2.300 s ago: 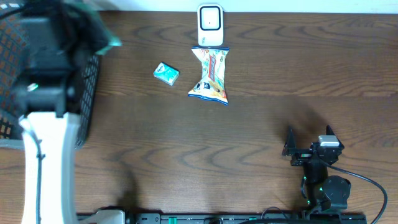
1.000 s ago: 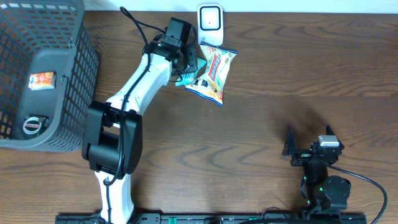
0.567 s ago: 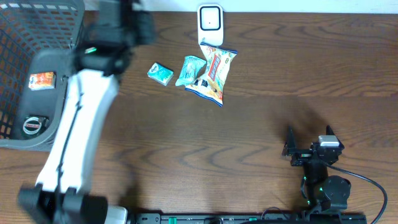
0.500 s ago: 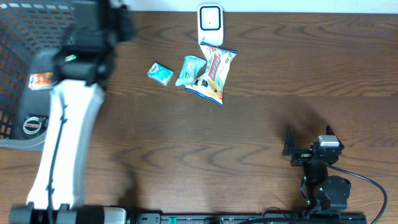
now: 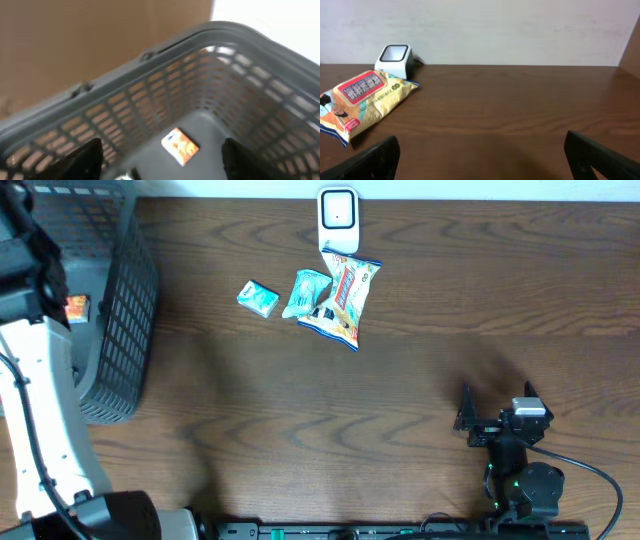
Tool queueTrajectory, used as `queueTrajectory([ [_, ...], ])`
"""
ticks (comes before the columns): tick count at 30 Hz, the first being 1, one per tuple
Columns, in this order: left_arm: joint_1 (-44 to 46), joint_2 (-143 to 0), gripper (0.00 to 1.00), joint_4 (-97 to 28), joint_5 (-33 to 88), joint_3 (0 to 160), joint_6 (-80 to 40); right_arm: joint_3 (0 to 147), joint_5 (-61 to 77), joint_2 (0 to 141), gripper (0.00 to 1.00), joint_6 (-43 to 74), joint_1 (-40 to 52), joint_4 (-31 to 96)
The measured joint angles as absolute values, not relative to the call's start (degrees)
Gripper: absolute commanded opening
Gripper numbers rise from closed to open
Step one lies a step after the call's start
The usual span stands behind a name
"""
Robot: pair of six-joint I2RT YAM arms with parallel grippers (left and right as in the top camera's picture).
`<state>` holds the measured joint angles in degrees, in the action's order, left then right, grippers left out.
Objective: Scan the item barcode
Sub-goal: 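Return left gripper to the basket and grasp the orange Kleenex pack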
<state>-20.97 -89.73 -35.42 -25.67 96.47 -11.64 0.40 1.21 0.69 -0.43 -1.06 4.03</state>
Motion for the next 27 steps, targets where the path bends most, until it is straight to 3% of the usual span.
queueTrajectory([
  [8, -23.7, -95.5, 0.76, -34.7, -21.8, 96.3, -27.8, 0.4, 1.2, 0.7, 0.99, -0.4, -1.1, 4.1],
  [27, -23.7, -116.3, 0.76, -26.7, -20.1, 96.0, -37.1, 0.4, 1.2, 0.7, 0.99, -0.4, -1.1, 4.1],
])
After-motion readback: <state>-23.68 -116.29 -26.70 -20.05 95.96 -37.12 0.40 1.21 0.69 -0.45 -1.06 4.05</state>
